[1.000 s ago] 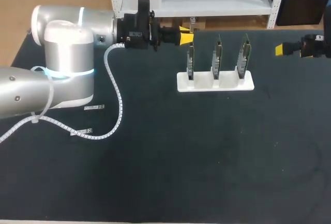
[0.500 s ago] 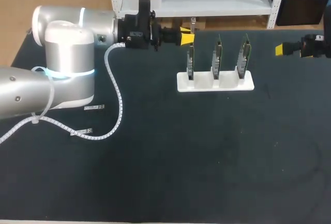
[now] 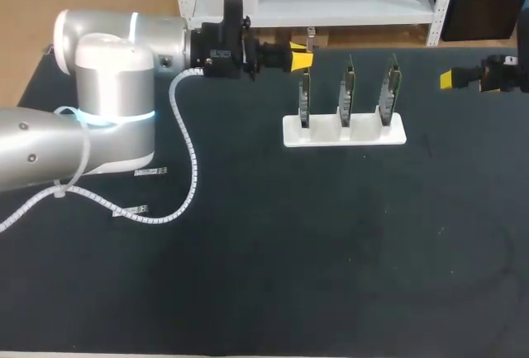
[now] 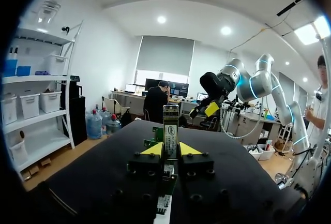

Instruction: Pick up the optical module with the left hand, and insert it into the network port with the right hand.

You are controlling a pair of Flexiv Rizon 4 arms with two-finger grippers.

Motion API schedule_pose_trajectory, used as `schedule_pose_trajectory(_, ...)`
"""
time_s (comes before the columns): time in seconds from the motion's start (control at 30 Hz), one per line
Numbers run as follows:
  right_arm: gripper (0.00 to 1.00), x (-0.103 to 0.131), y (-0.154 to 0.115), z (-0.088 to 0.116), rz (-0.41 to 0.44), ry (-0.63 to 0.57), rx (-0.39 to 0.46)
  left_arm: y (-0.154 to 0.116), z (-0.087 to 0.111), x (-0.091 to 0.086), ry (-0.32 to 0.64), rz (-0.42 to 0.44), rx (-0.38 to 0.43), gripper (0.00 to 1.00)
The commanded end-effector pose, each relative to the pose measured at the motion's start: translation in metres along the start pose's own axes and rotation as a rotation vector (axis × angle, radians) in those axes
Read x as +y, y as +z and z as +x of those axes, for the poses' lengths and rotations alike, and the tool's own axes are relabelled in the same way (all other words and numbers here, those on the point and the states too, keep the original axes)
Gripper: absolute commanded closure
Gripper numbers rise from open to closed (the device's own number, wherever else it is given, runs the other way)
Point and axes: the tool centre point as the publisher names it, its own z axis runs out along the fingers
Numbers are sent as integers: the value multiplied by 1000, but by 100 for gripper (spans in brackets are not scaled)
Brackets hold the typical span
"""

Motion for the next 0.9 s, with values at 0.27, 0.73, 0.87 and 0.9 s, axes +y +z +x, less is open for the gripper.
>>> schedule_pose_trajectory(0.27, 0, 0, 0, 0, 0, 0, 0, -1, 2, -4, -7, -2, 7, 100)
schedule_pose_trajectory(0.73, 0, -3, -2, -11, -47, -60, -38, -1, 2, -4, -7, -2, 7, 100)
schedule_pose_trajectory(0.87, 0, -1, -3, -23, -102, -162, -43, -1, 2, -4, -7, -2, 7, 100)
schedule_pose_trajectory(0.9, 0, 1, -2, -27, -136, -196, -43, -1, 2, -4, -7, -2, 7, 100)
